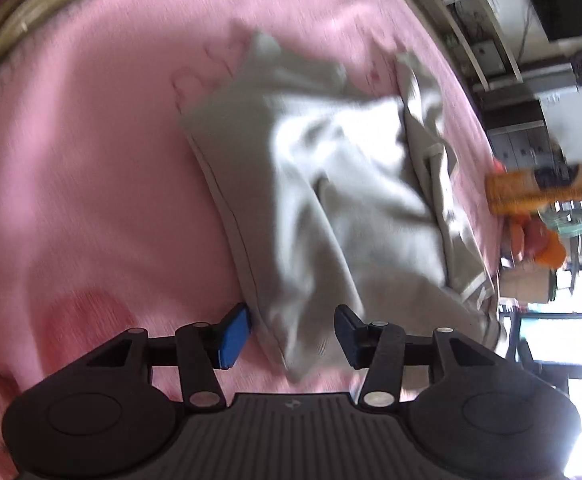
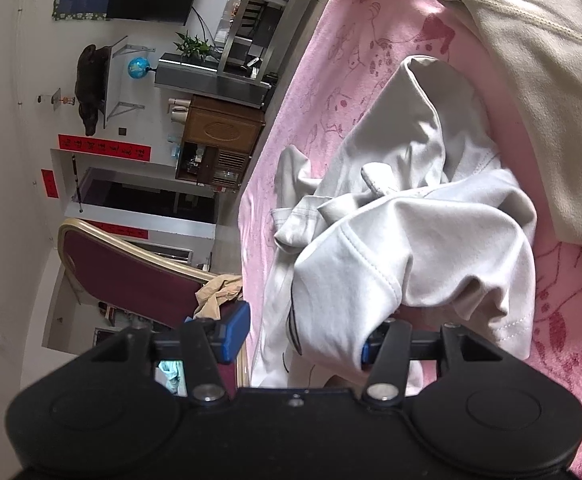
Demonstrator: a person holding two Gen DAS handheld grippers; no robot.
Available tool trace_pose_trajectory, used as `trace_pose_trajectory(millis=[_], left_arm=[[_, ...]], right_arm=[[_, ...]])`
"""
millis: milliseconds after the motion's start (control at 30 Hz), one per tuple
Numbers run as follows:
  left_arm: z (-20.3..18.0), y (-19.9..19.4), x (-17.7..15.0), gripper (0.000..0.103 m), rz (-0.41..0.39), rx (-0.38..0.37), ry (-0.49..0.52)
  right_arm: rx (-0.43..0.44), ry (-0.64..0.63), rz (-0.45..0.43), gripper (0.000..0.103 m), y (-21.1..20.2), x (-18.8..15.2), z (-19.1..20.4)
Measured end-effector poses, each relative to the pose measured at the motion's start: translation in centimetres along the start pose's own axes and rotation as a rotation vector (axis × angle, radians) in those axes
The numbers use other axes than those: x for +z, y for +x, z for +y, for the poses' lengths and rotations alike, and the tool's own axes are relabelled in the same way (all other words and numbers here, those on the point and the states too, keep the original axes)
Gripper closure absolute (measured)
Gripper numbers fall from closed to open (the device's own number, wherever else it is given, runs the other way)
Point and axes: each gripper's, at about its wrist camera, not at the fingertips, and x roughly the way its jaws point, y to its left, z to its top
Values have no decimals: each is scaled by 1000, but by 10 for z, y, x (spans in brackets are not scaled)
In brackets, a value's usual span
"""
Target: Fold clothes
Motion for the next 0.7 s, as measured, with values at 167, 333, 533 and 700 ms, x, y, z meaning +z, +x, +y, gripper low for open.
trace_pose_trajectory(millis=[167, 333, 533, 700], left_arm=[[-2, 5, -17, 55, 12, -14, 3], [0, 8, -15, 56, -57, -76, -15], [-1, 3, -22, 63, -84, -130, -3], [-6, -20, -14, 70, -201, -193, 28]], right_arm=[[4, -6, 2, 53, 0, -1, 0], [8, -19, -1, 53, 0, -2, 2], [13, -20, -11, 53, -2, -1, 2], [14, -22, -15, 53, -3, -1, 2]])
